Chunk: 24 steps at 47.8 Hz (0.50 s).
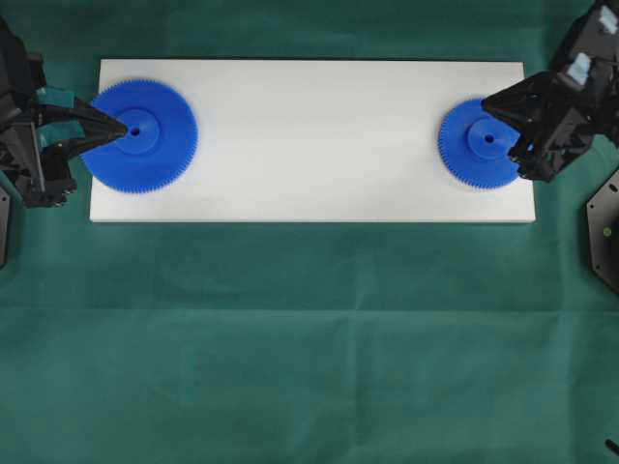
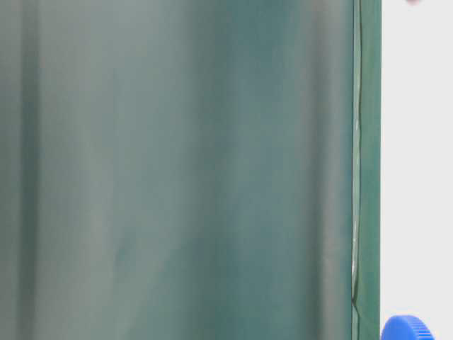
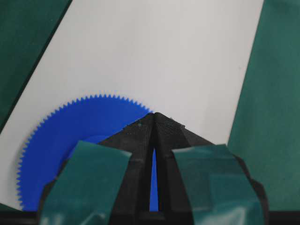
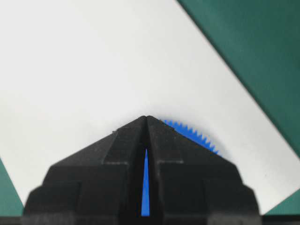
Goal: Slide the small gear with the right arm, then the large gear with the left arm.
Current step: 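Lower the left gripper tip onto the hub of the large blue gear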
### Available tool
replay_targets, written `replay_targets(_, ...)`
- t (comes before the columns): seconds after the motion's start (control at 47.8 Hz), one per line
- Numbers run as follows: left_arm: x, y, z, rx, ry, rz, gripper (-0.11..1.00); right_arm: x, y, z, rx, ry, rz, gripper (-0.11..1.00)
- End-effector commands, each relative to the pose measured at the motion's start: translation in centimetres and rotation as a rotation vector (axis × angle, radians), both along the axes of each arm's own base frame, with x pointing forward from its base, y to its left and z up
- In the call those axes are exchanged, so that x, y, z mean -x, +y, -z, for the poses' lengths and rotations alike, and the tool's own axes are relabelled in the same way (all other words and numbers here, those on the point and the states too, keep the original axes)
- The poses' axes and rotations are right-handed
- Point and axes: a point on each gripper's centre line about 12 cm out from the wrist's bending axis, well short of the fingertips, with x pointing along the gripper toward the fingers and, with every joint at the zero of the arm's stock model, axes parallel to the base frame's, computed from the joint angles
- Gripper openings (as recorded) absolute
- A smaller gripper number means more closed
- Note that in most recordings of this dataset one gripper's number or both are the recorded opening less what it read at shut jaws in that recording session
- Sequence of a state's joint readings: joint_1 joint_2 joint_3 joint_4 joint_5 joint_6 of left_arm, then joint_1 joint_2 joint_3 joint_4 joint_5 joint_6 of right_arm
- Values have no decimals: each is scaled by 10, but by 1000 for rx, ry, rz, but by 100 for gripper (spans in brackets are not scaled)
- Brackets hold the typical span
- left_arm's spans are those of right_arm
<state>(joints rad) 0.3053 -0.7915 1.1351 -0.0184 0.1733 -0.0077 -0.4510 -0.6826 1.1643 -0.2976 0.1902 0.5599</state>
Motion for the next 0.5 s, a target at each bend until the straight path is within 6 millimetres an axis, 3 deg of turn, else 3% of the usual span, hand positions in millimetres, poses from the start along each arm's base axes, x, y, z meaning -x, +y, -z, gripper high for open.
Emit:
replay_targets(0.0, -3, 1, -8, -9, -24, 2, 0, -1, 0, -9, 20, -31, -7, 50)
replay_targets(0.481, -3, 5, 2, 0, 10, -16, 0, 0, 3, -8, 34, -74, -23, 50)
